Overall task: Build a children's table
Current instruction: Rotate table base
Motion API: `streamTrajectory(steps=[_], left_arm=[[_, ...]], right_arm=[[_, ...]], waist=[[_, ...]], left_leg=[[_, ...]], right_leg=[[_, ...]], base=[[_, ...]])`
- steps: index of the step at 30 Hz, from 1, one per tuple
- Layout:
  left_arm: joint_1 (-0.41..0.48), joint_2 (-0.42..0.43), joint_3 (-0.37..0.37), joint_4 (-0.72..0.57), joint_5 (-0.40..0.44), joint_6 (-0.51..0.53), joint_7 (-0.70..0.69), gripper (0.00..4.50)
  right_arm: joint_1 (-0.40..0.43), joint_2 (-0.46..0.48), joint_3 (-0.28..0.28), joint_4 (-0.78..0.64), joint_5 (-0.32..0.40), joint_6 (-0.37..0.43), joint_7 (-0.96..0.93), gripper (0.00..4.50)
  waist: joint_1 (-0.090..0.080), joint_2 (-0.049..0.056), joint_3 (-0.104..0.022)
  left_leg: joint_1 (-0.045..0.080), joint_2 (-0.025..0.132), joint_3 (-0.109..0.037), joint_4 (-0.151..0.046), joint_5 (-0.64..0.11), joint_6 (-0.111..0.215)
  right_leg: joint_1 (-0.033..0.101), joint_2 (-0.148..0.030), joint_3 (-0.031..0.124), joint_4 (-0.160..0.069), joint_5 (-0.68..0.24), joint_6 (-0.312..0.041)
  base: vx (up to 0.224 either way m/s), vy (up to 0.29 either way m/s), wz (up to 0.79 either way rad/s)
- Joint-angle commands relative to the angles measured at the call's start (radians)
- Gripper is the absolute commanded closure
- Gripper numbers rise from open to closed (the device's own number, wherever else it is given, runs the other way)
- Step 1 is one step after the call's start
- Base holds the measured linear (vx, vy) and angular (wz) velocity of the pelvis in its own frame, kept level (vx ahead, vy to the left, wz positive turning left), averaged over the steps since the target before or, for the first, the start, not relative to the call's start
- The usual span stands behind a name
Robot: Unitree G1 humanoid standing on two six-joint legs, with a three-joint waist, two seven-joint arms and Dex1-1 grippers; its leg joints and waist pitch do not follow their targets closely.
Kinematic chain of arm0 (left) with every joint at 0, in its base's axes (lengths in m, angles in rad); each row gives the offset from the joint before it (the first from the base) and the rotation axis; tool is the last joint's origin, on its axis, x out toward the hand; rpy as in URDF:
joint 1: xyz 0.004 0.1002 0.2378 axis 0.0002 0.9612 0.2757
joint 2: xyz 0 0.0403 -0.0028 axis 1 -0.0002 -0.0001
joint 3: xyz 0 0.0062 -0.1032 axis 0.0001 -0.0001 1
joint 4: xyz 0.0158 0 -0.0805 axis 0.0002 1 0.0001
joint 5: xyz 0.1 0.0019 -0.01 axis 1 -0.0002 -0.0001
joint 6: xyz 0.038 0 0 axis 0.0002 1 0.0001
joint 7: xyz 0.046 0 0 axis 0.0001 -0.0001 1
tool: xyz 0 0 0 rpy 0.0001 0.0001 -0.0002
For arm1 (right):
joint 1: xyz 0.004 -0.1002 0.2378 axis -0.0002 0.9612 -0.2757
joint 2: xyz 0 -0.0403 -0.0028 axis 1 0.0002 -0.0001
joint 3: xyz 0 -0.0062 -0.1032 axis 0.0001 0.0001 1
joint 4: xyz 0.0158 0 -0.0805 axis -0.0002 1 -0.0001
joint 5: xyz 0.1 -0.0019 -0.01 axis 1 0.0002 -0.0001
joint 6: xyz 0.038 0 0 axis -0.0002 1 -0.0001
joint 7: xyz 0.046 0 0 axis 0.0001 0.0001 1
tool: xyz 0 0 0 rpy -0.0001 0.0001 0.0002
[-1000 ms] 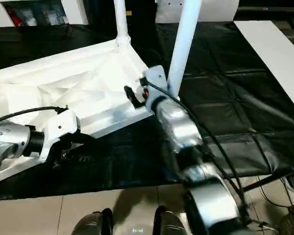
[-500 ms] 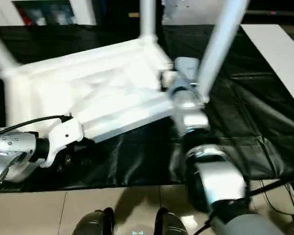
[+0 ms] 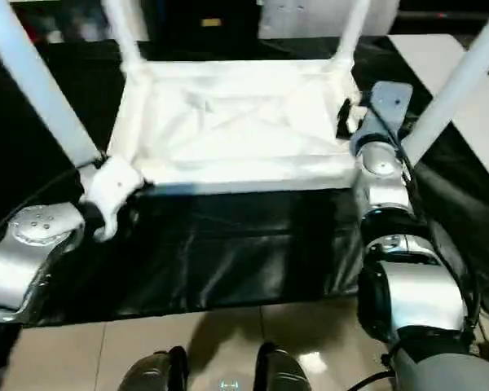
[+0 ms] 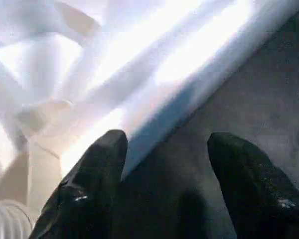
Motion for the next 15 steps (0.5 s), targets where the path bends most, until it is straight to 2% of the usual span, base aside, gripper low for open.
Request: streamTrajectory(steps=[1, 3, 4, 6, 7, 8, 9, 10, 12, 13, 14, 15], left_arm=[[0.045, -0.036, 0.074, -0.01, -0.046, -0.065, 0.066, 1.51], [0.082, -0.059, 0.099, -0.022, -0.066, -0.119, 0.094, 1.51], [0.107, -0.071, 0.112, -0.035, -0.083, -0.132, 0.093, 1.2], [0.164, -0.092, 0.133, -0.064, -0.108, -0.176, 0.088, 1.2], [0.197, -0.093, 0.13, -0.077, -0.103, -0.207, 0.08, 1.1], [0.226, -0.093, 0.127, -0.087, -0.096, -0.243, 0.075, 0.95], [0.264, -0.1, 0.131, -0.094, -0.093, -0.285, 0.075, 0.78], [0.282, -0.107, 0.14, -0.095, -0.087, -0.316, 0.087, 0.79], [0.287, -0.109, 0.143, -0.095, -0.084, -0.327, 0.092, 0.64], [0.299, -0.117, 0.151, -0.095, -0.077, -0.354, 0.105, 0.46], [0.301, -0.118, 0.153, -0.095, -0.075, -0.36, 0.109, 0.36], [0.33, -0.137, 0.179, -0.091, -0.051, -0.429, 0.167, 0.31]], right_arm=[[0.043, 0.028, 0.021, -0.075, 0.031, 0.002, 0.124, 0.0], [0.086, 0.042, 0.037, -0.157, 0.078, 0.03, 0.243, 0.0], [0.118, 0.041, 0.059, -0.212, 0.084, 0.042, 0.279, 0.0], [0.197, 0.035, 0.118, -0.336, 0.078, 0.047, 0.326, 0.0], [0.241, 0.041, 0.124, -0.418, 0.114, 0.094, 0.344, 0.0], [0.283, 0.046, 0.13, -0.493, 0.146, 0.131, 0.354, 0.0], [0.346, 0.051, 0.137, -0.609, 0.191, 0.197, 0.36, 0.0], [0.388, 0.049, 0.147, -0.676, 0.204, 0.225, 0.353, 0.0], [0.401, 0.048, 0.15, -0.696, 0.207, 0.232, 0.35, 0.0], [0.433, 0.048, 0.153, -0.745, 0.208, 0.252, 0.347, 0.0], [0.44, 0.048, 0.154, -0.755, 0.21, 0.257, 0.345, 0.0], [0.544, 0.046, 0.169, -0.909, 0.22, 0.36, 0.316, 0.0]], waist=[[0.005, -0.007, -0.083], [0.0, -0.007, -0.082], [0.001, -0.005, -0.085], [0.008, -0.004, -0.081], [0.009, -0.002, -0.074], [0.009, -0.001, -0.072], [0.012, 0.001, -0.067], [0.017, 0.002, -0.059], [0.019, 0.002, -0.061], [0.022, 0.002, -0.053], [0.022, 0.002, -0.051], [0.021, -0.002, -0.044]], left_leg=[[0.0, 0.043, -0.025, -0.05, -0.173, 0.13], [0.0, 0.046, -0.027, -0.051, -0.169, 0.157], [0.005, 0.05, -0.026, -0.049, -0.158, 0.168], [0.002, 0.056, -0.025, -0.049, -0.134, 0.18], [0.007, 0.056, -0.024, -0.052, -0.143, 0.19], [0.007, 0.06, -0.026, -0.055, -0.154, 0.186], [0.013, 0.061, -0.026, -0.059, -0.19, 0.175], [0.015, 0.067, -0.029, -0.067, -0.232, 0.151], [0.019, 0.067, -0.03, -0.07, -0.256, 0.125], [0.021, 0.064, -0.029, -0.075, -0.302, 0.092], [0.023, 0.065, -0.03, -0.076, -0.322, 0.079], [0.02, 0.063, -0.033, -0.081, -0.345, 0.062]], right_leg=[[0.082, -0.059, 0.051, -0.051, -0.197, -0.226], [0.078, -0.056, 0.049, -0.054, -0.209, -0.225], [0.071, -0.055, 0.051, -0.052, -0.2, -0.228], [0.069, -0.054, 0.052, -0.052, -0.171, -0.225], [0.061, -0.046, 0.052, -0.059, -0.19, -0.218], [0.059, -0.048, 0.053, -0.058, -0.21, -0.215], [0.056, -0.047, 0.053, -0.068, -0.263, -0.197], [0.052, -0.048, 0.055, -0.075, -0.318, -0.168], [0.049, -0.047, 0.056, -0.078, -0.344, -0.149], [0.045, -0.05, 0.058, -0.087, -0.396, -0.138], [0.042, -0.052, 0.059, -0.088, -0.418, -0.129], [0.044, -0.053, 0.059, -0.094, -0.455, -0.104]], base=[[0.0, 0.0, 0.0], [0.0, 0.0, 0.0], [0.0, 0.0, 0.0], [0.0, 0.0, 0.0], [0.0, 0.0, 0.0], [0.0, 0.0, 0.0], [0.0, 0.0, 0.0], [0.0, 0.0, 0.0], [0.0, 0.0, 0.0], [0.0, 0.0, 0.0], [0.0, 0.0, 0.0], [0.0, 0.0, 0.0]])
